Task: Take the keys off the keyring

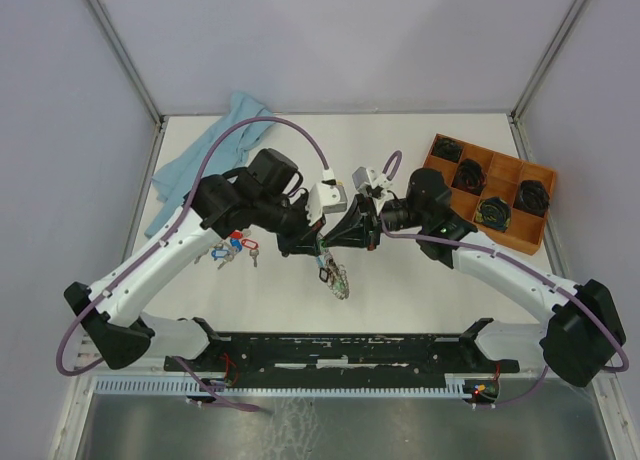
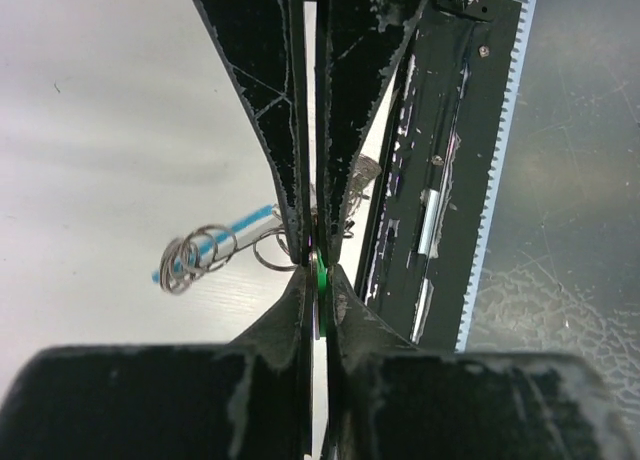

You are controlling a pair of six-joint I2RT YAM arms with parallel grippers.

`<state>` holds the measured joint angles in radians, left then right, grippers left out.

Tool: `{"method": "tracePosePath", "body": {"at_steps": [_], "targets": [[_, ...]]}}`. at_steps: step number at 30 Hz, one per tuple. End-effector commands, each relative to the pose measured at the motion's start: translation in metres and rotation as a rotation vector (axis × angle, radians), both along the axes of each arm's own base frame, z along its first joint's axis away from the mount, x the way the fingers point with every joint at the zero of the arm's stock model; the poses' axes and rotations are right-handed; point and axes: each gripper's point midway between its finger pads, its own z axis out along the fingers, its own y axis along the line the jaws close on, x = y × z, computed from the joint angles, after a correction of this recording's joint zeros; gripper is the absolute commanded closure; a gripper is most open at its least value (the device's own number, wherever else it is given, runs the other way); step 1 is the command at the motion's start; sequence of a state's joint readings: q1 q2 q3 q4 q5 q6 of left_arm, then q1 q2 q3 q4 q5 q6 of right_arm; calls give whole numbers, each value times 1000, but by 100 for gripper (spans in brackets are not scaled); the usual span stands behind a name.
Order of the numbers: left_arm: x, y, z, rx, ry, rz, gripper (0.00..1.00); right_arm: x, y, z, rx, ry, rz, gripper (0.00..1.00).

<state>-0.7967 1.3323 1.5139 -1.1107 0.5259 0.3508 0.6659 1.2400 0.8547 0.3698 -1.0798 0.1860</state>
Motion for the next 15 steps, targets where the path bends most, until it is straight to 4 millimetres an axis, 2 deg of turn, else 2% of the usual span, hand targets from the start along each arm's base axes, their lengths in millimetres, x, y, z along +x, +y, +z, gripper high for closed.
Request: {"method": "tracePosePath", "body": {"at_steps": [1, 6, 8, 9, 12, 15], "targets": [[5, -24, 39, -212, -111, -41, 97, -9, 1, 22, 34, -29, 55, 99], [10, -26, 39, -215, -126, -21, 97, -14, 0, 13, 4, -35, 90, 97], [10, -27, 41, -217, -127, -26, 97, -15, 1, 10, -9, -46, 97, 78], [10, -27, 41, -216, -126, -29, 97, -16, 1, 10, -10, -47, 98, 73], [10, -30, 42, -216, -113, -39, 97, -17, 3, 7, -19, -44, 95, 64], [10, -31, 42, -218, -107, -47, 97, -17, 4, 6, -27, -46, 92, 62]]}}
